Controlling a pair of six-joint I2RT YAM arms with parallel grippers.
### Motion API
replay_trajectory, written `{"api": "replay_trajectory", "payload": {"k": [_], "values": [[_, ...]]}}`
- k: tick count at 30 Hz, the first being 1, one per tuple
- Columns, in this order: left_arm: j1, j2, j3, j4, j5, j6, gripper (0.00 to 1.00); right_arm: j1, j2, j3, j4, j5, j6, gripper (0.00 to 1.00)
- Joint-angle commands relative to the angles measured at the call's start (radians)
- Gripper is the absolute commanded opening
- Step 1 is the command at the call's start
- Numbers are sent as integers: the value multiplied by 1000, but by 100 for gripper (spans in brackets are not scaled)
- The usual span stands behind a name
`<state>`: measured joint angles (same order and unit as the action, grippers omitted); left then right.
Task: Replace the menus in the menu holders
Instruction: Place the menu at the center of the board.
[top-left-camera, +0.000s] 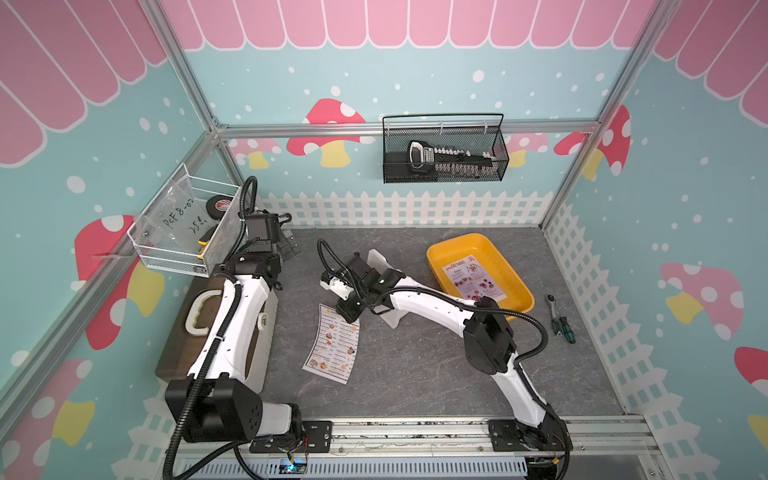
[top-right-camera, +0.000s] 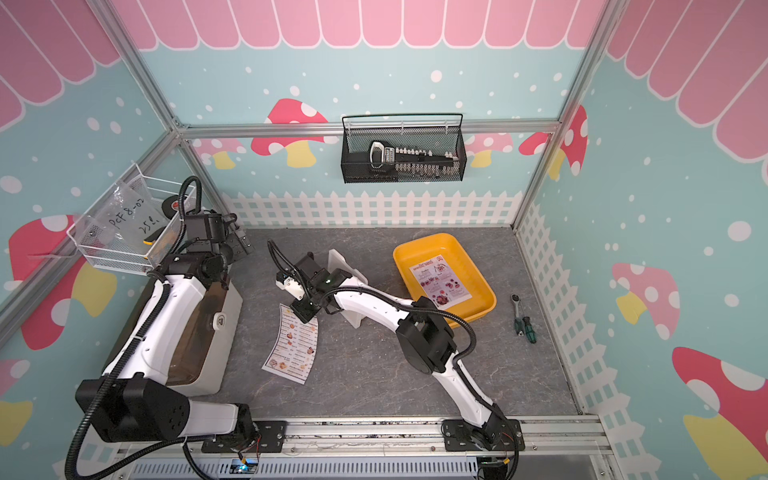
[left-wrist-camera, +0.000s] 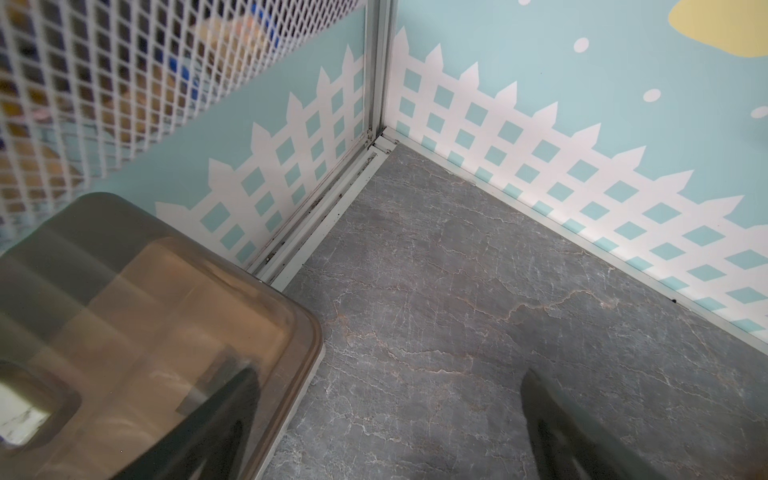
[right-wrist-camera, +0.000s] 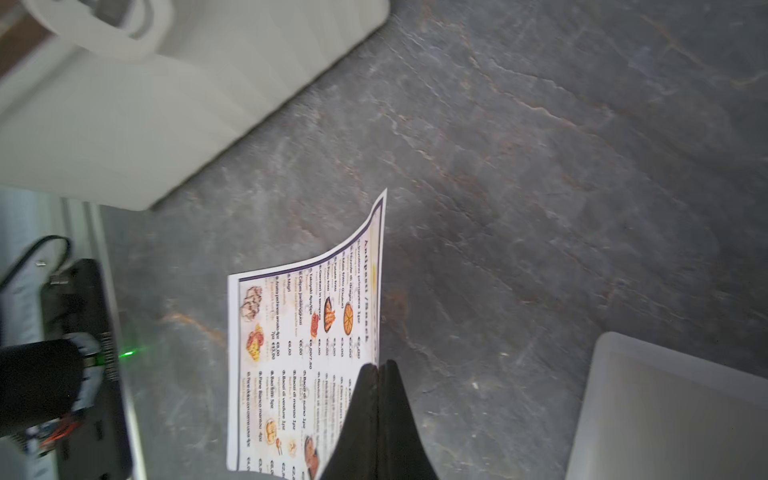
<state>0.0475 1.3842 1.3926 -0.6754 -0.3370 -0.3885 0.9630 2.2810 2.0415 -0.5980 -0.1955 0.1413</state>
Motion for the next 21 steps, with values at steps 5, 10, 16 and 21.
{"api": "replay_trajectory", "payload": {"k": [5, 10, 16, 21], "values": [[-2, -8, -5, 14, 12, 8, 99, 3, 37, 76, 3, 189, -85, 27], [-61, -21, -10, -7, -11, 29, 99, 0, -75, 80, -20, 145, -58, 45], [-205, -74, -40, -72, -37, 50, 99, -44, -331, -28, -96, 143, 8, 54], [-338, -178, -117, -161, 63, 50, 99, -221, -641, -371, -109, 197, 79, 62]]}}
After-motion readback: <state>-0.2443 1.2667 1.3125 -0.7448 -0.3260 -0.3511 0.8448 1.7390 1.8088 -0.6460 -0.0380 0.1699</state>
